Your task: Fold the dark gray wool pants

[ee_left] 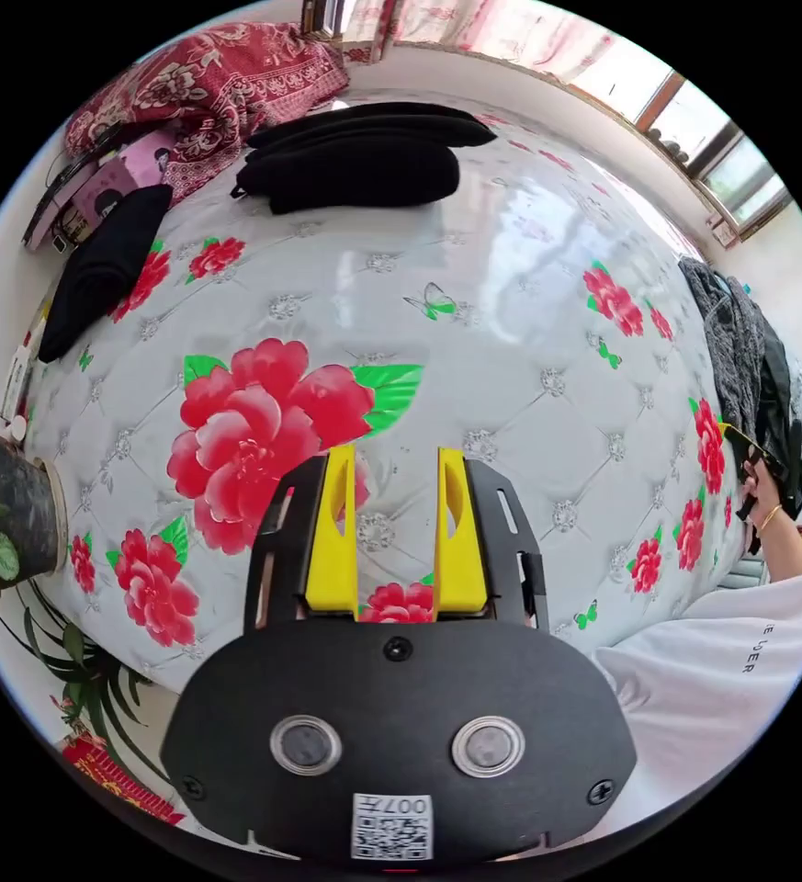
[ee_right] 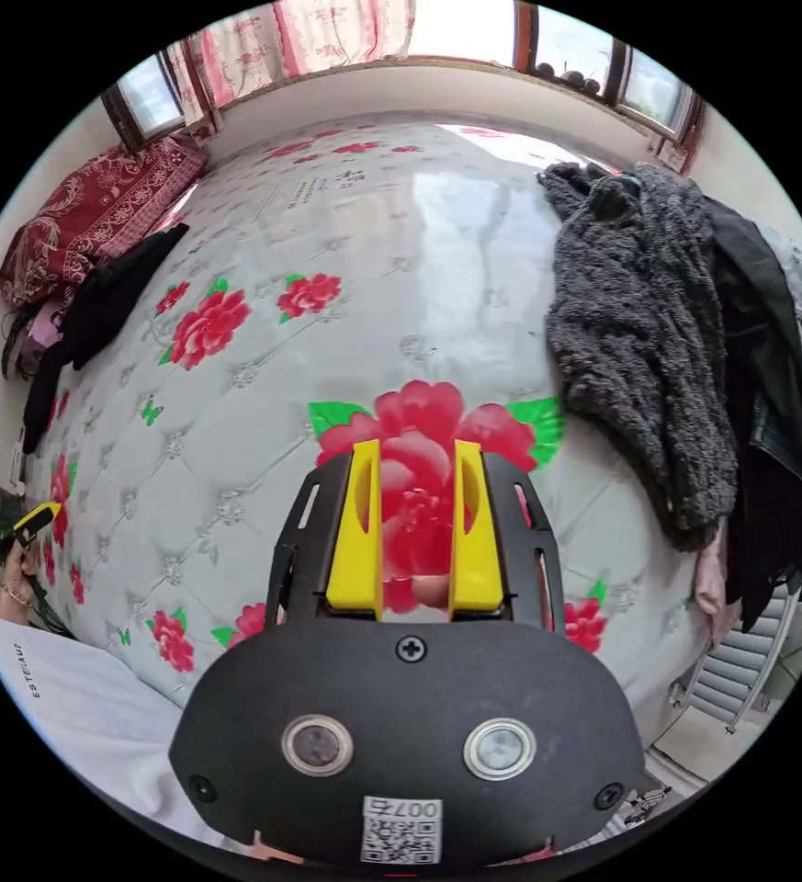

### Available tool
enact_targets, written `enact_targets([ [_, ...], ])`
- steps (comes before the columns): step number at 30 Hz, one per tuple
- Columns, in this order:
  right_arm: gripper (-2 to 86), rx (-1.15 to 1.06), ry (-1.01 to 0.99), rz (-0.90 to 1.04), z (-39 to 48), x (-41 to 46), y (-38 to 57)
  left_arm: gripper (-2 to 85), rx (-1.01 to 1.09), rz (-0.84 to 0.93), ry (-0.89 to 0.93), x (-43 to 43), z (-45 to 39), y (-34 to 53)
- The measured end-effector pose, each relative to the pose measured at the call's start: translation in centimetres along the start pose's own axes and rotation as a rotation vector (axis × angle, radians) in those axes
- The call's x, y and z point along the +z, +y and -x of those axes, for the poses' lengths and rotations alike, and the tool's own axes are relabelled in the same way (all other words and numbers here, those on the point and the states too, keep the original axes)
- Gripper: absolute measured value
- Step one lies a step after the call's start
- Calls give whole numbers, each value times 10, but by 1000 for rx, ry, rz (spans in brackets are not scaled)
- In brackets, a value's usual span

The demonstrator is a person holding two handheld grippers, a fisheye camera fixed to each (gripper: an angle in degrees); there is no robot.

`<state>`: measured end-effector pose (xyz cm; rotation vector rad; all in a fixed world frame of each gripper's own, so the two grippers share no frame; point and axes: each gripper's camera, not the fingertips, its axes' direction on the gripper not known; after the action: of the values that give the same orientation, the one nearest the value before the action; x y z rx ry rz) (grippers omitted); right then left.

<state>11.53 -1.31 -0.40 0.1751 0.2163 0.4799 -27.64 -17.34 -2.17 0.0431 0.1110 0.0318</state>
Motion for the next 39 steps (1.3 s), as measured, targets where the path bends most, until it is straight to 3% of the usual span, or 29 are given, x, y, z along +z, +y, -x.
enact_targets([
  [3, 101, 41, 140, -34, -43, -6, -18, 116, 112, 72, -27, 11, -48, -28],
  [7, 108, 41, 134, -32, -63, 13, -44, 109, 190, 277, -85, 39, -95, -47],
  [9, 107, 67, 73, 76, -71, 49, -52, 96, 236, 249, -145, 39, -116, -48],
  [13, 91, 372, -154, -66, -114, 53, -40, 80, 208, 220, -127, 39, -120, -51],
  [17, 59, 110, -141, 67, -89, 50, -57, 75, 215, 222, -111, 40, -122, -58],
  [20, 50, -59, -425, 99, -40, 45, -47, 61, 212, 202, -134, 39, -127, -57],
  [23, 46, -300, -474, 117, 57, 34, -15, 6, 182, 198, -33, 38, -127, -49],
  [26, 43, -437, -649, 79, 152, 10, 14, -6, 174, 158, 96, 27, -126, -26],
  [30, 41, -795, -978, 159, 309, -32, 40, -7, 95, 45, 30, -15, -95, 19],
  [33, 40, -1004, -1035, 154, 381, -64, 54, 4, -80, -22, -69, -48, -44, 54],
  [36, 42, -1043, -966, 98, 386, -72, 53, 32, -199, -72, -197, -78, -9, 84],
  [39, 45, -893, -887, 23, 332, -64, 37, 49, -87, -120, -271, -98, -28, 93],
])
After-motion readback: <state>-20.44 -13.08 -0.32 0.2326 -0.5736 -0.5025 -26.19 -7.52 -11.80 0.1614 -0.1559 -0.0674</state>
